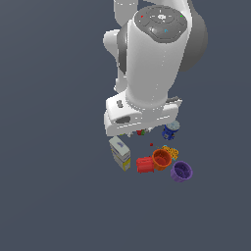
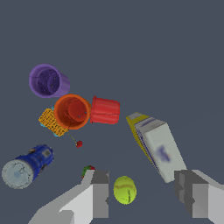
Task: Pick up a designated object from a clutter of objects.
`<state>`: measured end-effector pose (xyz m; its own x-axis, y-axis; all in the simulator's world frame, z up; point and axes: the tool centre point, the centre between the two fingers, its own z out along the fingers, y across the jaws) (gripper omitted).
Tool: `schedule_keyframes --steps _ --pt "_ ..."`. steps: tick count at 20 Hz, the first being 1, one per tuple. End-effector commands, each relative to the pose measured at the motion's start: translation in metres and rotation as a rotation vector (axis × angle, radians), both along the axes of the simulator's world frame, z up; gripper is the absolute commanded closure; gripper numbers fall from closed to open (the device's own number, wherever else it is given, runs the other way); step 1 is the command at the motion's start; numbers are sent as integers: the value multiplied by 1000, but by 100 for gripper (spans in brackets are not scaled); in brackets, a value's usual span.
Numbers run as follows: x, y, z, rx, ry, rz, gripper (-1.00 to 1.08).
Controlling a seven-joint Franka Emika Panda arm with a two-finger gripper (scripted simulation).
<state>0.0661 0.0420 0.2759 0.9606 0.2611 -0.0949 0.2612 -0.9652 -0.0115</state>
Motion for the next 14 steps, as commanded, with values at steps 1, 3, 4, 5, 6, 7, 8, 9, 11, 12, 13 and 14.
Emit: schedule_keyframes --steps 1,3,4,5,6,7,8,9,11,12,13,14 --pt "13 12 -7 -3 12 61 -20" --pt "22 21 -13 -5 21 109 -20" --pt "27 26 -16 -6 26 133 -20" --pt "31 31 -19 -7 31 157 -20" --pt "36 36 -23 -8 36 181 -20" --pt "40 40 -26 -9 41 204 -20" --pt "44 45 -30 -9 46 228 -20" --pt "48 50 -34 -10 50 252 -20" --pt "55 60 -41 -11 60 298 -20" --pt "59 65 -46 -12 65 322 -20" --pt "62 71 -50 -13 71 345 -20" --pt "65 76 -54 -13 76 368 -20"
